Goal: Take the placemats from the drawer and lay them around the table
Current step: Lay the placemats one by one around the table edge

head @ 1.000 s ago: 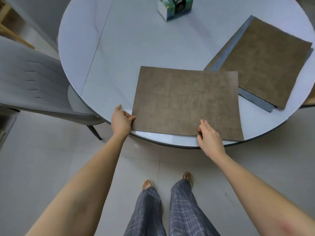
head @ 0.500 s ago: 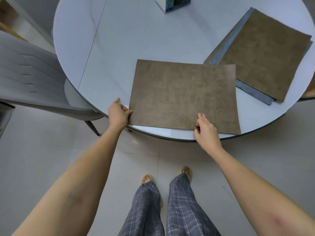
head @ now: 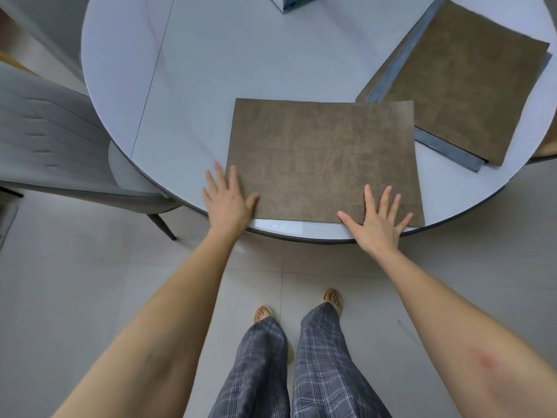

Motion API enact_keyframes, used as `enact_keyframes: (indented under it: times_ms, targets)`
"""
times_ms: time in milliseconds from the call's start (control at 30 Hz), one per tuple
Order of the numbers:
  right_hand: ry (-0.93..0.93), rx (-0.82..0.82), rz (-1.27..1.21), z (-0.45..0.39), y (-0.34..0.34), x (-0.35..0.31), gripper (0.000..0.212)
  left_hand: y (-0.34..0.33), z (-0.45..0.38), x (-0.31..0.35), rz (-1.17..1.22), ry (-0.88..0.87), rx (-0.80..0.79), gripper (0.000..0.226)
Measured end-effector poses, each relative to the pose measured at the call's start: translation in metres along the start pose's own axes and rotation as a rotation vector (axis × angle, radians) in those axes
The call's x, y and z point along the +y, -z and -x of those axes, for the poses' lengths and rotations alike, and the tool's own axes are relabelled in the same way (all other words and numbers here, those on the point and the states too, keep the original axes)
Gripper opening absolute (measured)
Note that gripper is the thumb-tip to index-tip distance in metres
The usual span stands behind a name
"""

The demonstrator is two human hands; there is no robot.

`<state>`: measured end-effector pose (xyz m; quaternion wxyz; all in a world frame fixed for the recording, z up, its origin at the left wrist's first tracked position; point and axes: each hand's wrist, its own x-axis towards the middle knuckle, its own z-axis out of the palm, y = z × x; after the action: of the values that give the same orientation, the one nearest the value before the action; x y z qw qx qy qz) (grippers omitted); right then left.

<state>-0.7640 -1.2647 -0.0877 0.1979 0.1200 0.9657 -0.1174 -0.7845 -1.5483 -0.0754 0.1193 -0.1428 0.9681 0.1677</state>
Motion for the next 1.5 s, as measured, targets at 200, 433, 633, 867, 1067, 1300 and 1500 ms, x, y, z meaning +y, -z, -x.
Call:
enact_keyframes:
  times_ms: [200, 433, 633, 867, 1067, 1300, 1500]
  targets:
    - [0.014, -0.015, 0.039, -0.003, -0.003, 0.004, 0.097, -0.027, 0.015, 0.029, -0.146, -0.055, -0.208, 0.107]
    - [0.123, -0.062, 0.018, -0.001, 0.008, 0.027, 0.087, -0.003, 0.008, 0.051, -0.188, 0.018, -0.313, 0.114]
    - [0.205, 0.148, -0.187, -0.019, 0.058, 0.055, 0.058, 0.018, -0.007, 0.113, -0.215, -0.065, -0.320, 0.103]
    - [0.221, 0.176, 0.106, -0.123, 0.116, 0.098, 0.062, -0.009, -0.040, 0.243, -0.011, -0.188, -0.362, 0.112]
    - [0.310, 0.159, 0.222, -0.196, 0.127, 0.108, 0.069, -0.036, -0.082, 0.301, -0.023, -0.092, -0.380, 0.139]
    - [0.350, 0.088, 0.228, -0.230, 0.120, 0.114, 0.068, -0.056, -0.100, 0.320, -0.106, 0.043, -0.469, 0.153]
    - [0.296, 0.072, 0.164, -0.268, 0.134, 0.089, 0.064, -0.058, -0.105, 0.323, -0.131, 0.078, -0.514, 0.154]
